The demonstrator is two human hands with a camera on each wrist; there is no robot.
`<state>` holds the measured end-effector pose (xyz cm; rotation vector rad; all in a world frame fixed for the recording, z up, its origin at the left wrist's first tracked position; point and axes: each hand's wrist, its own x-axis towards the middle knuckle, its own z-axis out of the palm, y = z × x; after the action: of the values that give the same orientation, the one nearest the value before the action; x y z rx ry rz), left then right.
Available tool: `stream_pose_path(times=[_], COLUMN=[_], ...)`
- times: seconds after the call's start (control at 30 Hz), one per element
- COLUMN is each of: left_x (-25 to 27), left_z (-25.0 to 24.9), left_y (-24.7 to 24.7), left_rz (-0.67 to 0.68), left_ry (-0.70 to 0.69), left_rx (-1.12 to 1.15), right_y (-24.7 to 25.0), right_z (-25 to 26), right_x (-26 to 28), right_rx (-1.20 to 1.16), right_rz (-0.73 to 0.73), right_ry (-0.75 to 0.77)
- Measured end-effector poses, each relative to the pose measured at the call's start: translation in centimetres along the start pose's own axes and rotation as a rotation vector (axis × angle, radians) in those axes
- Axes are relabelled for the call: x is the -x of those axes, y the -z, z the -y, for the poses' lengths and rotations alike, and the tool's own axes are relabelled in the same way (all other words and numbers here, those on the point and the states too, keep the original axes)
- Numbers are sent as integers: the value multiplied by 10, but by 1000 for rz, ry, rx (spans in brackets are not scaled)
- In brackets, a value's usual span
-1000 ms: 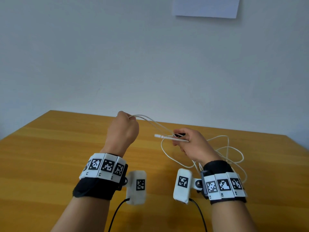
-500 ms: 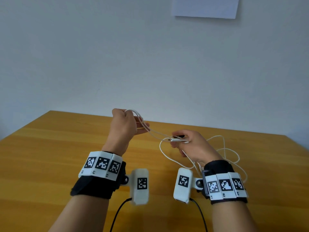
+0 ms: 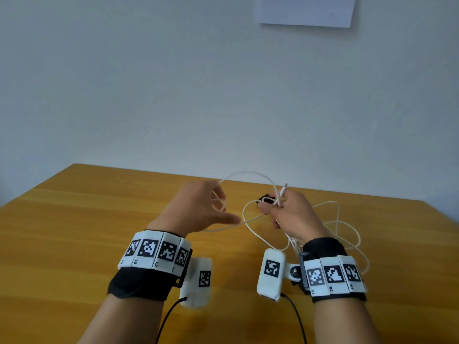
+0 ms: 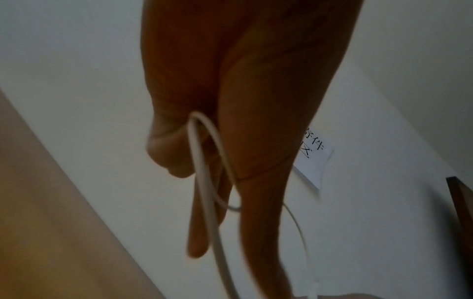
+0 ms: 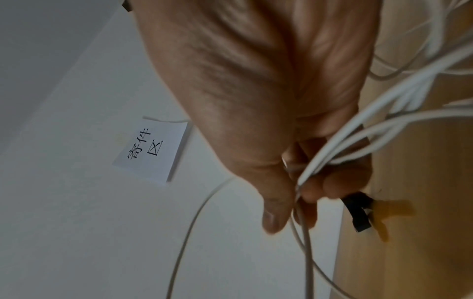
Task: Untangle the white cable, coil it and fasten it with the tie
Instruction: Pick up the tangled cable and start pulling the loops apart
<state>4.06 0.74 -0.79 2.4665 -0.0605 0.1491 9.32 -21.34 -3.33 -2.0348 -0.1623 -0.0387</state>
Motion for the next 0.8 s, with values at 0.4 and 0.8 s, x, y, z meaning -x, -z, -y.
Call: stream_pose_path(times=[0.4,0.8], left_x=[9,-2], left_z=[-10,0], left_y=[5,13], left_rz=[397,-396], left_ry=[67,167], left_rx=[-99,214], right_y=[2,2], right_z=[-1,8], right_x=[1,5], right_rx=[70,199], right_rz=[-115,42], right_ry=[-18,-64])
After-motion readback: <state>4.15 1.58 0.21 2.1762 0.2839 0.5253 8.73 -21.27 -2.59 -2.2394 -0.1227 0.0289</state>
